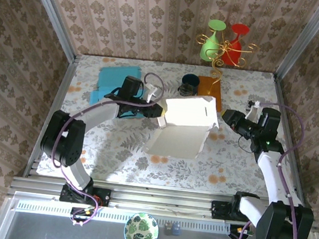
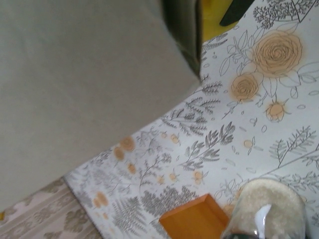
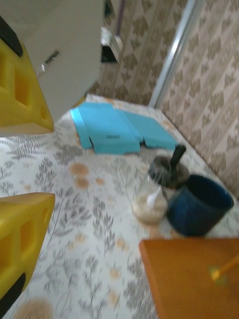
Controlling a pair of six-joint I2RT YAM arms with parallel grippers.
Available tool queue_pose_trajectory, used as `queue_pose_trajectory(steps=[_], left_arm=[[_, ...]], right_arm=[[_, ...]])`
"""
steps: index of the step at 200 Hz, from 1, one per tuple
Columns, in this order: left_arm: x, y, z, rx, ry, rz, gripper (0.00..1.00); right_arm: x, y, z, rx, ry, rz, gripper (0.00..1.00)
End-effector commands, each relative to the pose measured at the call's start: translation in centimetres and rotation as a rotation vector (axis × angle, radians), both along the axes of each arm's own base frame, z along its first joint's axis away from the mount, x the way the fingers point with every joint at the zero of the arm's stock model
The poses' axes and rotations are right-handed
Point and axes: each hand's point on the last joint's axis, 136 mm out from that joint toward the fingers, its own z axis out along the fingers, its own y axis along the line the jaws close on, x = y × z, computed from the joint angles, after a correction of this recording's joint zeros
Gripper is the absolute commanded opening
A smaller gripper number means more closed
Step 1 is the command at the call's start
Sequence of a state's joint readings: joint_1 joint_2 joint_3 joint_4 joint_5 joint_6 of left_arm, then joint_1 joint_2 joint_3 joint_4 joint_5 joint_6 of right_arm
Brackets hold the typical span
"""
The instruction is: Fold the paper box
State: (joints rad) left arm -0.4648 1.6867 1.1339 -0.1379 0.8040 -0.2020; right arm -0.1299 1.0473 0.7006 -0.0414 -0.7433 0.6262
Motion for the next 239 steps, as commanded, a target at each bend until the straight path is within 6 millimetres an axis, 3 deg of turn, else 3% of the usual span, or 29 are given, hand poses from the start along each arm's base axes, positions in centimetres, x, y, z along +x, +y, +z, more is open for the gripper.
queue_pose_trajectory(steps=[1,42,78,123,173,209,239], left_arm=[[-0.8,0.0,0.7,-0.070,0.119,-0.078,0.00],[-0.6,0.2,0.4,-0.046,0.113,-0.078,0.00],[-0.7,0.0,0.8,-0.058,0.101,-0.090,0.00],[-0.8,-0.1,0.6,-0.055,0.105,-0.095,0.00],[-0.7,-0.4,0.1,-0.026,0.081,-0.094,0.00],[-0.5,-0.4,0.2,-0.024,0.068,-0.090,0.00],[-0.6,-0.3,0.2,-0.021,0.065,-0.085,0.00]], right_arm=[[-1.1,2.5,4.5,0.043,-0.125,0.136,0.39],[-2.8,4.6,6.9,0.058,-0.173,0.217,0.42],[-2.8,4.6,6.1,0.012,-0.157,0.223,0.42],[-2.9,6.0,7.4,0.031,-0.180,0.278,0.42],[-3.0,6.7,5.9,-0.059,-0.153,0.263,0.42],[-2.6,7.6,6.0,-0.118,-0.153,0.300,0.41],[-2.5,7.9,4.6,-0.212,-0.111,0.316,0.39]])
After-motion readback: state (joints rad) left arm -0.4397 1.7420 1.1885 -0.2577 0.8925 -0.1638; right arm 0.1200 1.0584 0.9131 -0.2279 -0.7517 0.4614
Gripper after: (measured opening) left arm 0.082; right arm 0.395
